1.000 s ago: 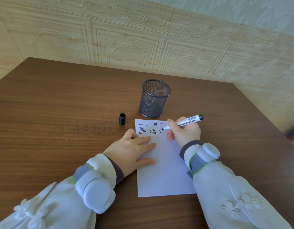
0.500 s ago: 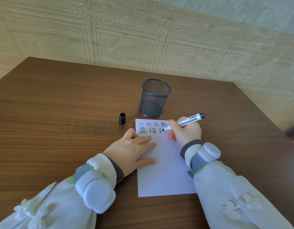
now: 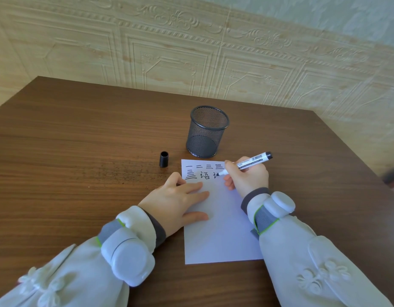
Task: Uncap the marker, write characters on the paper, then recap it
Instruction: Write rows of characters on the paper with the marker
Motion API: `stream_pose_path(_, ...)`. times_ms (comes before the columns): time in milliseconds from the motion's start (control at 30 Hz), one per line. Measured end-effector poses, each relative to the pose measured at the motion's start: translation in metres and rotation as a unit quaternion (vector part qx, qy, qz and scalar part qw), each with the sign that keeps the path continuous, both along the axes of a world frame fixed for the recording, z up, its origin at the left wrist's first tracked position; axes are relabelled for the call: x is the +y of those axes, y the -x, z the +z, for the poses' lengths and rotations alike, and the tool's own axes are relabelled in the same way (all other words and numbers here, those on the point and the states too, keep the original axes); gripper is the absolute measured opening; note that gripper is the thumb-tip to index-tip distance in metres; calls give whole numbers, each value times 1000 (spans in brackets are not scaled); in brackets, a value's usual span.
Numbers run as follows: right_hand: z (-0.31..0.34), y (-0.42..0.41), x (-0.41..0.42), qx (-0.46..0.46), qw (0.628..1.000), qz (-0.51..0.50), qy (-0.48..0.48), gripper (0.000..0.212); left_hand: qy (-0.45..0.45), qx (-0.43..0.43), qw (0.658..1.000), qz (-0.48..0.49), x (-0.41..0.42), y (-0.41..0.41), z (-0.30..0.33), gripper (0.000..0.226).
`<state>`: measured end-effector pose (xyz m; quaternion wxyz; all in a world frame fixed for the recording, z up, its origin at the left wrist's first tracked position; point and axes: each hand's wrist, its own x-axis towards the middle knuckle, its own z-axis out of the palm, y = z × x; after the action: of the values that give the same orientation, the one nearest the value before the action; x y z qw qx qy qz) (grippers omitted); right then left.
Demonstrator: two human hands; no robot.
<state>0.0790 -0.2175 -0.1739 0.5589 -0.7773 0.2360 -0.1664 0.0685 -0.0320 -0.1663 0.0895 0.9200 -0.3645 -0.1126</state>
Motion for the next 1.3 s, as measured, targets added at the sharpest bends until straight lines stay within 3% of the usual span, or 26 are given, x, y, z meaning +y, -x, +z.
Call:
stream_pose_path(667,4,1,-3,26,998,-52,27,18,-1,9,1000,4,0,-2,-2,57)
stream_pose_path(1033,5,-1,-5,-50,996,-66,-42,22,-6,14,1000,3,-1,-1,1,57)
stream_pose_path(1300,5,-1,-26,-11,996,-50,-73,15,-3,14,1000,1,-1,0,3,57)
